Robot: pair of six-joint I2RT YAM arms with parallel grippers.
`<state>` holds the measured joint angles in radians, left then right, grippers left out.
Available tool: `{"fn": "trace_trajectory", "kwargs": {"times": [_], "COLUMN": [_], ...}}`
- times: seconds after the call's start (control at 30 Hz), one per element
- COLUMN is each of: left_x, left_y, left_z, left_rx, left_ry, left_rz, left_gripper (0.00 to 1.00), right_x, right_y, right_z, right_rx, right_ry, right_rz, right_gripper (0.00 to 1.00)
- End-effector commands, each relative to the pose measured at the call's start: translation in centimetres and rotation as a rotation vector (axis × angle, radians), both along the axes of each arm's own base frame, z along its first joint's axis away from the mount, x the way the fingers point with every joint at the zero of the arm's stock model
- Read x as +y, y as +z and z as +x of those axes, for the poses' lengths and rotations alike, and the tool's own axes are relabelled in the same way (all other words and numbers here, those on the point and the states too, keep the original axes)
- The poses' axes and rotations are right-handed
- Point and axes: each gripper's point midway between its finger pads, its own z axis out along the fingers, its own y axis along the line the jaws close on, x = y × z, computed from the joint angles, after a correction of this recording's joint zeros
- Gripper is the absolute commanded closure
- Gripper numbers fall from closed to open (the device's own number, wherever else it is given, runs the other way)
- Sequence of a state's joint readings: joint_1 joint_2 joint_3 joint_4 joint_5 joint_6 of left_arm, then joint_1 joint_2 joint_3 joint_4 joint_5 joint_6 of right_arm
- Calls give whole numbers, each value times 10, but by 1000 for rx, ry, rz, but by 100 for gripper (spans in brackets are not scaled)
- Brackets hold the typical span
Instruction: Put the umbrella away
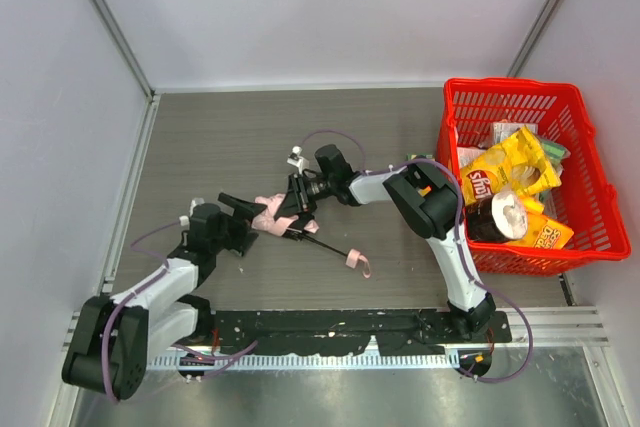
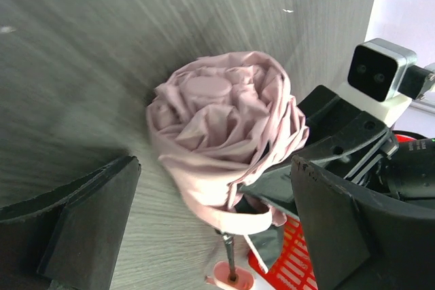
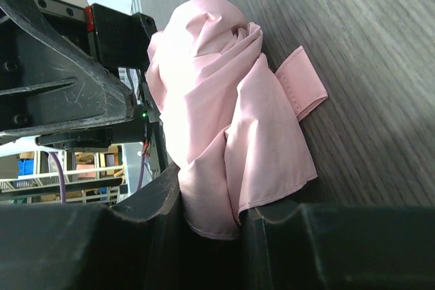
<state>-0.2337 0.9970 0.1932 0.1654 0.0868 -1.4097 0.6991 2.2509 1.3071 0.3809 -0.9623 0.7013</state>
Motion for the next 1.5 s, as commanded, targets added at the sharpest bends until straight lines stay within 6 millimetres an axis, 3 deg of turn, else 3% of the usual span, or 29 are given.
{"fn": "trace_trajectory", "kwargs": {"times": [0.0, 0.13, 0.27, 0.47, 0.6, 0.83, 1.07, 1.27, 1.47], "left_x": [-5, -13, -13, -12, -11, -8, -24, -28, -34], "left_y": [-23, -18, -26, -26, -11, 10, 34, 50, 64], "left_z": [-3, 10, 6, 10, 26, 36, 41, 42, 41], "left_rx": [70, 13, 49, 37, -58, -218, -349, -423, -470], "left_ry": [-39, -52, -54, -50, -63, -74, -138, -150, -167], "left_rz": [15, -27, -27, -15, 26, 64, 2, -36, -82], "left_gripper": [0, 0, 0, 0, 0, 5, 11, 32, 26], "right_x": [5, 11, 18, 22, 19, 18, 25, 28, 34], "right_y": [49, 58, 77, 88, 75, 72, 73, 69, 71], "right_z": [-6, -13, -13, -19, -26, -37, -43, -41, -33], "right_rx": [-78, -40, -28, -22, -17, -13, -10, -14, -23], "right_ry": [49, 57, 58, 75, 87, 122, 151, 146, 136], "right_rz": [100, 135, 213, 241, 195, 189, 188, 169, 167], "right_gripper": [99, 99, 99, 99, 99, 99, 99, 99, 99]}}
